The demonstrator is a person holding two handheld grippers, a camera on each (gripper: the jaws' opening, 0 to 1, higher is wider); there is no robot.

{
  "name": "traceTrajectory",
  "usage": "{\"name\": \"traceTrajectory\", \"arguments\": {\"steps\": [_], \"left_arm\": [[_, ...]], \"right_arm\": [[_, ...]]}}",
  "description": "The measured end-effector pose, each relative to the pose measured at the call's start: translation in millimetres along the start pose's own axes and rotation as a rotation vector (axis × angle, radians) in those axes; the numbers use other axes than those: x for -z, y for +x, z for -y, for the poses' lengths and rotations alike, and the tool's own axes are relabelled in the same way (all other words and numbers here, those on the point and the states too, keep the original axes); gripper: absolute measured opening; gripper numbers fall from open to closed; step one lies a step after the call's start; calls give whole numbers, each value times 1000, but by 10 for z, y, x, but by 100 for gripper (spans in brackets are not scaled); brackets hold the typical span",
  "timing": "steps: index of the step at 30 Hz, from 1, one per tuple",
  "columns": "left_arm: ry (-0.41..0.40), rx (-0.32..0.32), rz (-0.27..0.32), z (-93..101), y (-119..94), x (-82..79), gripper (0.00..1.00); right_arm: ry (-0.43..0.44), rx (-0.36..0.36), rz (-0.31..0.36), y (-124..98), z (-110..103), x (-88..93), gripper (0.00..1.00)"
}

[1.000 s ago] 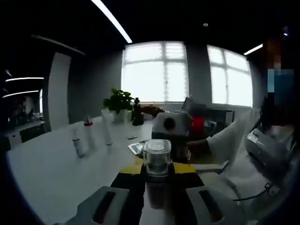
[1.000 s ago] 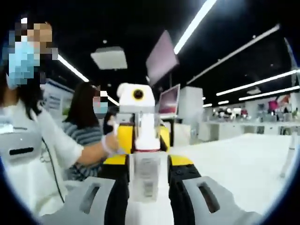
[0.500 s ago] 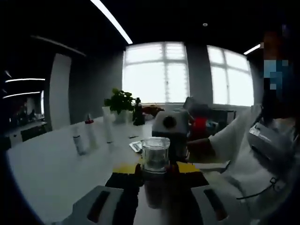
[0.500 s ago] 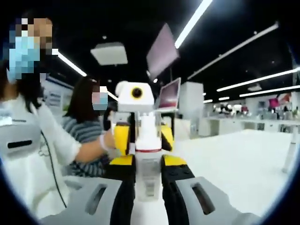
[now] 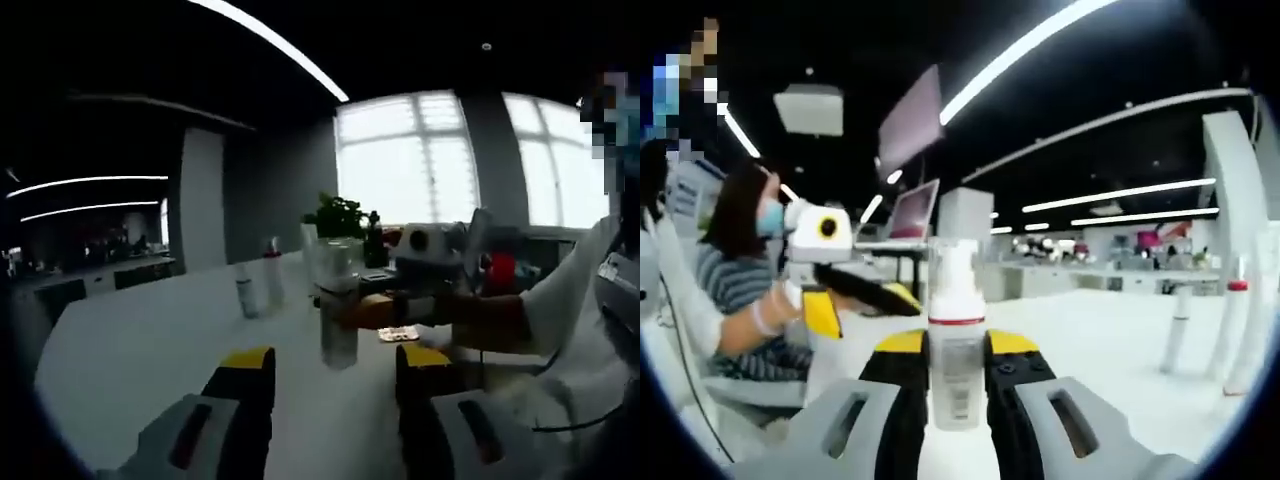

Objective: Arrange the skincare products in the storage area until every visible bottle or jar stands upright without overlapping.

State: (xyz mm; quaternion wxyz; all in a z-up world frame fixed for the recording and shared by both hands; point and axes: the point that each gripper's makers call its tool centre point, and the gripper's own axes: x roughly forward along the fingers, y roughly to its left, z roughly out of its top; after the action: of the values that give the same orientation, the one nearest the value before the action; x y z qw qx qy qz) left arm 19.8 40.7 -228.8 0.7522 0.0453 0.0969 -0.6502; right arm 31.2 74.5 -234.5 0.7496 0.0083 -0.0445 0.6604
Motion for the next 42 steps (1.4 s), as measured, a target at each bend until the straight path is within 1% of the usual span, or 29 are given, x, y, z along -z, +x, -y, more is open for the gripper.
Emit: {"name": "traceTrajectory", "arguments": {"steps": [1,5,6,7,8,12,13,14,15,16,17,18,19,20,21,22,23,24,25,27,30,33,36,39,40,42], "left_arm": [[-3,2,-14,-21,-5,51,55],[4,-4,-17,-35,-5,83,67],[1,1,-20,-35,-5,112,69],[3,9,-26,-30,-6,169,70],[4,0,-14,-38,-7,179,72],[-2,-39,46,-91,-20,178,83],[-31,-73,54,-158,-48,198,87],[-33,-117,85,-242,-89,186,90],[-60,-227,109,-407,-168,234,93],[-39,-280,78,-445,-194,301,93],[-29,-320,75,-466,-204,318,94],[-24,-369,72,-498,-224,333,95],[-1,-474,77,-589,-295,329,97],[5,-549,79,-587,-339,334,99],[11,-634,95,-636,-410,328,99],[-5,-652,108,-647,-428,337,99],[-76,-645,200,-657,-421,295,100],[-88,-671,227,-697,-443,278,100],[-73,-740,209,-750,-431,301,100],[-75,-757,199,-761,-421,319,100],[-75,-776,179,-773,-401,370,100],[-71,-812,161,-805,-404,430,100],[-77,-827,154,-826,-415,460,100],[-88,-846,142,-850,-423,501,100],[-92,-865,140,-868,-440,520,100],[-97,-874,141,-876,-453,531,99]], "right_arm": [[-13,-1,-43,15,9,83,19],[-18,-5,-39,23,-3,93,19],[-13,-10,-48,31,-3,118,19],[21,-22,-58,22,-1,181,19],[-2,-16,-53,15,2,190,19],[-14,11,-37,-15,59,190,19],[-10,65,-42,-54,166,201,19],[-38,147,-37,-104,320,190,19],[-33,255,-5,-240,549,128,19],[-68,318,-10,-308,679,108,19],[-103,349,-8,-345,745,87,19],[-94,380,-15,-378,801,94,19],[-92,435,-12,-428,917,84,19],[-94,555,-23,-573,1180,95,19],[-57,697,5,-775,1484,64,19],[-32,770,11,-897,1664,67,19],[-14,830,30,-1019,1864,48,19],[-12,879,47,-1104,1976,25,19],[-45,959,50,-1231,2153,-32,19],[-55,991,45,-1267,2206,-47,19],[-68,1001,48,-1275,2263,-72,19],[-69,1035,58,-1309,2350,-98,19],[-76,1070,59,-1349,2433,-107,19],[-77,1089,62,-1373,2482,-104,19],[-67,1101,61,-1390,2521,-92,19],[-68,1109,62,-1398,2549,-82,19]]}}
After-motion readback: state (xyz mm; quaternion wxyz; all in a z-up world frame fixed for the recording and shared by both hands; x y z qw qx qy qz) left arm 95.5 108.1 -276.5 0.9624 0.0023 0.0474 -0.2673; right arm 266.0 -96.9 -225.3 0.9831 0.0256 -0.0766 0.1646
